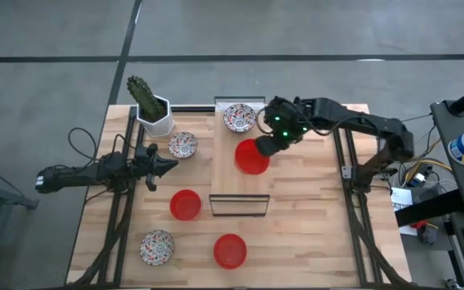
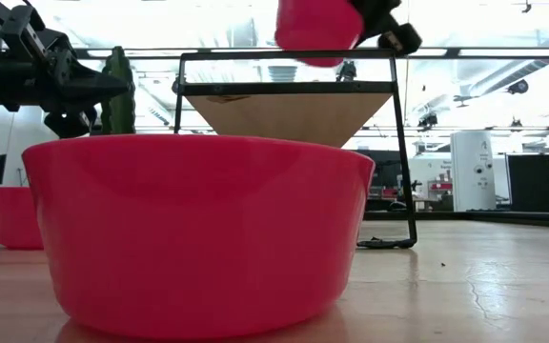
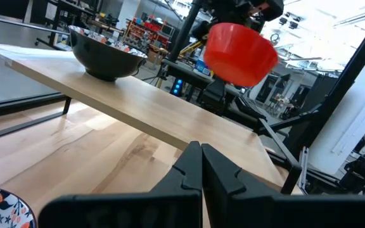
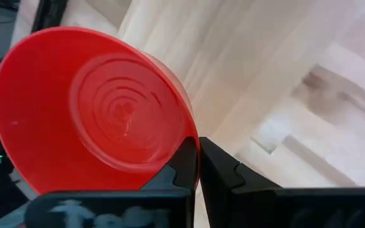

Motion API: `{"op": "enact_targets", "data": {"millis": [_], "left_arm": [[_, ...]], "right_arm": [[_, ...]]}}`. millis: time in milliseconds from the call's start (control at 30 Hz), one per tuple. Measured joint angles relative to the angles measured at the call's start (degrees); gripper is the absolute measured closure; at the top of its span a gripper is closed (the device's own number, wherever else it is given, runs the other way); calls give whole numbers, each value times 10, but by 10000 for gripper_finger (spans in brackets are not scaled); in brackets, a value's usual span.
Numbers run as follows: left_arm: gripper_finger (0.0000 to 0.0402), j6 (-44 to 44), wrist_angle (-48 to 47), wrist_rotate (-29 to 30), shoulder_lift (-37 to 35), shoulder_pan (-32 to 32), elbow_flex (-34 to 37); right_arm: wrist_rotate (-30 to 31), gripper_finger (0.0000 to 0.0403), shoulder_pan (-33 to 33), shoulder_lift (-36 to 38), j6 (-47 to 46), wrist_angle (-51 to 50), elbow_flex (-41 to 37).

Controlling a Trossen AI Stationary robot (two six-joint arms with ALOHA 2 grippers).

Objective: Pick & Place Mini bowls
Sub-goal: Put the middle red bowl on the shelf

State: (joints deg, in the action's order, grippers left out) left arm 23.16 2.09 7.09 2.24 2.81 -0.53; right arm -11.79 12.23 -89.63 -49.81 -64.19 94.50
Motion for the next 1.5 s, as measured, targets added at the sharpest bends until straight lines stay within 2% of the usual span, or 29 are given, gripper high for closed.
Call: {"op": "enact_targets", "data": {"millis": [267,500,700,1500], "left_arm": [[401,0,0,0,0,0,0],[401,0,0,0,0,0,0],[401,0,0,0,0,0,0],[401,0,0,0,0,0,0]], "right_arm": [[0,394,2,-115,58,-34,106],[16,394,5,-210,120,-170,217],[15,394,3,-255,141,-182,267],[15,393,-18,-268,140,-183,268]]}}
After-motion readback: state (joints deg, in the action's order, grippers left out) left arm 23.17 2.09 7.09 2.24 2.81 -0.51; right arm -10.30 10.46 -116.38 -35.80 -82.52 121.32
